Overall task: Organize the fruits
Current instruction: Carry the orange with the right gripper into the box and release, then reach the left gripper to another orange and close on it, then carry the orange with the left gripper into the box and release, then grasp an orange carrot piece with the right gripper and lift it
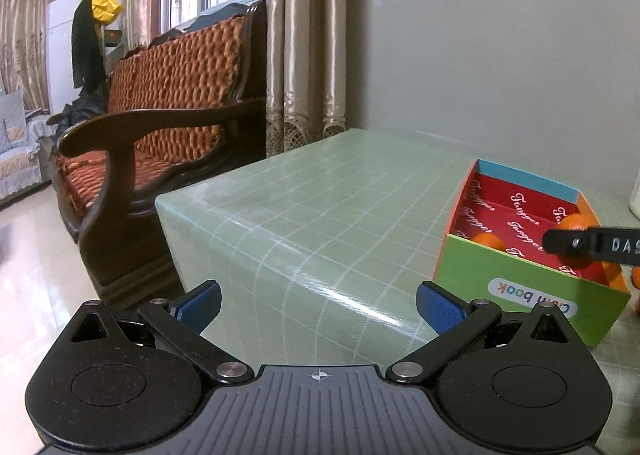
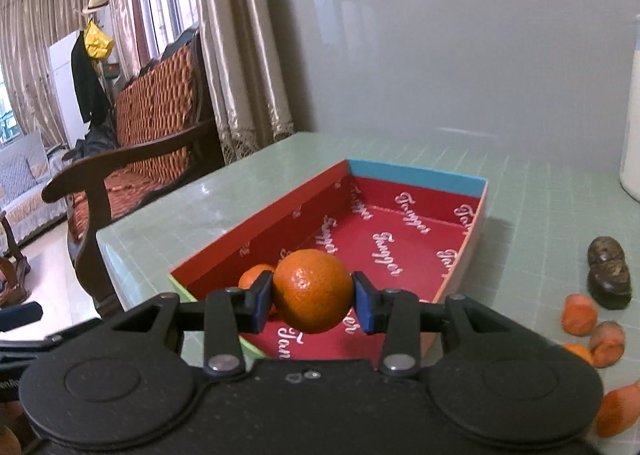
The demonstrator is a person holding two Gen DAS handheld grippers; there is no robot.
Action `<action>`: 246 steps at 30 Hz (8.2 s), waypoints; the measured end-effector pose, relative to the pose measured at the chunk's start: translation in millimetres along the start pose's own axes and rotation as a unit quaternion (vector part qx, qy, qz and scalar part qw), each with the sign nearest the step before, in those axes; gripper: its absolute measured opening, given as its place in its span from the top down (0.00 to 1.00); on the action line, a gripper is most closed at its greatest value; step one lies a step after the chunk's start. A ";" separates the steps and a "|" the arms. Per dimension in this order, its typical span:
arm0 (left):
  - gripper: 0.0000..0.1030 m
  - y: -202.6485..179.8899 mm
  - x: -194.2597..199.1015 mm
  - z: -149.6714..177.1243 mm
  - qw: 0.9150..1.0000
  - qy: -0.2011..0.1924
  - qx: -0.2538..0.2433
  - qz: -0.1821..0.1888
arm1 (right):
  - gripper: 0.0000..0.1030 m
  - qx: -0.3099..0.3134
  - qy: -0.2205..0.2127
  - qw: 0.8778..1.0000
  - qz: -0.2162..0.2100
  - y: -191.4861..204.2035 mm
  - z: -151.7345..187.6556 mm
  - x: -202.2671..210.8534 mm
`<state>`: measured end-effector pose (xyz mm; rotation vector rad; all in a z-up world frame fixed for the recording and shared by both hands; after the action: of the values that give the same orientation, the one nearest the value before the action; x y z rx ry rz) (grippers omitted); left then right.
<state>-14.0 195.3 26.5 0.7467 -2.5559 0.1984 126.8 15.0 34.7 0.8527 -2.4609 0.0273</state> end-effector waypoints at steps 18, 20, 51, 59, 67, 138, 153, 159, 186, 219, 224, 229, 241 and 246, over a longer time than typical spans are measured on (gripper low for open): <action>0.00 -38.6 12.4 -3.3 0.999 -0.012 -0.039 0.036 | 0.56 -0.041 -0.069 0.996 0.034 -52.7 -6.1 56.3; 0.00 -46.2 15.1 -4.0 0.998 -0.014 -0.045 0.045 | 0.54 -0.044 -0.079 0.994 0.053 -65.3 -5.0 65.8; 0.00 -247.4 70.2 4.6 0.931 -0.027 -0.224 0.287 | 0.24 -0.161 -0.148 0.922 0.319 -223.8 74.1 190.9; 0.01 -268.6 60.9 8.9 0.928 -0.025 -0.238 0.284 | 0.22 -0.188 -0.153 0.910 0.335 -241.5 89.5 211.3; 0.01 -274.2 40.3 7.1 0.934 -0.007 -0.231 0.271 | 0.22 -0.200 -0.157 0.908 0.335 -245.2 95.3 221.0; 0.62 -258.7 20.4 -31.4 0.947 -0.004 -0.170 0.271 | 0.22 -0.181 -0.147 0.925 0.300 -225.8 83.9 201.5; 0.62 -196.0 -6.7 -48.4 0.971 -0.012 -0.124 0.203 | 0.22 -0.152 -0.135 0.939 0.276 -205.5 70.6 177.7; 0.62 -174.8 -26.3 -47.2 0.979 0.008 -0.104 0.175 | 0.22 -0.137 -0.128 0.945 0.267 -195.2 66.8 168.3; 0.49 -162.7 -56.7 -29.8 0.987 0.044 -0.085 0.130 | 0.23 -0.132 -0.125 0.947 0.264 -192.7 67.2 163.6; 0.10 -110.2 -23.1 -38.3 0.995 -0.016 -0.058 0.082 | 0.58 -0.062 -0.094 0.979 0.173 -148.5 58.8 134.8; 0.10 -99.3 -21.3 -39.1 0.996 -0.015 -0.050 0.076 | 0.62 -0.049 -0.081 0.983 0.155 -134.7 57.5 122.9; 0.10 -89.9 -16.8 -37.7 0.996 -0.020 -0.049 0.066 | 0.65 -0.043 -0.064 0.986 0.150 -127.0 56.9 110.1; 0.10 -67.9 -16.7 -34.2 0.998 -0.013 -0.032 0.054 | 0.68 -0.046 -0.026 0.984 0.171 -127.7 64.5 90.2; 0.10 -61.1 -15.4 -32.3 0.998 -0.012 -0.027 0.052 | 0.75 -0.051 -0.017 0.982 0.179 -128.6 67.2 84.1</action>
<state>43.2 159.7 48.1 0.5987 -2.6136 0.1539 113.9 -148.3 -1.1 0.3630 -2.5907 0.0152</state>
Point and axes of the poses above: each gripper's, at about its wrist camera, not at the fingertips, and x roughly against the way its jaws point, y to its left, z to its underside, the point moved 3 cm from there along -x, roughly the way its jaws point, and after that the axes turned 2 degrees about z, right-handed, at the moved point
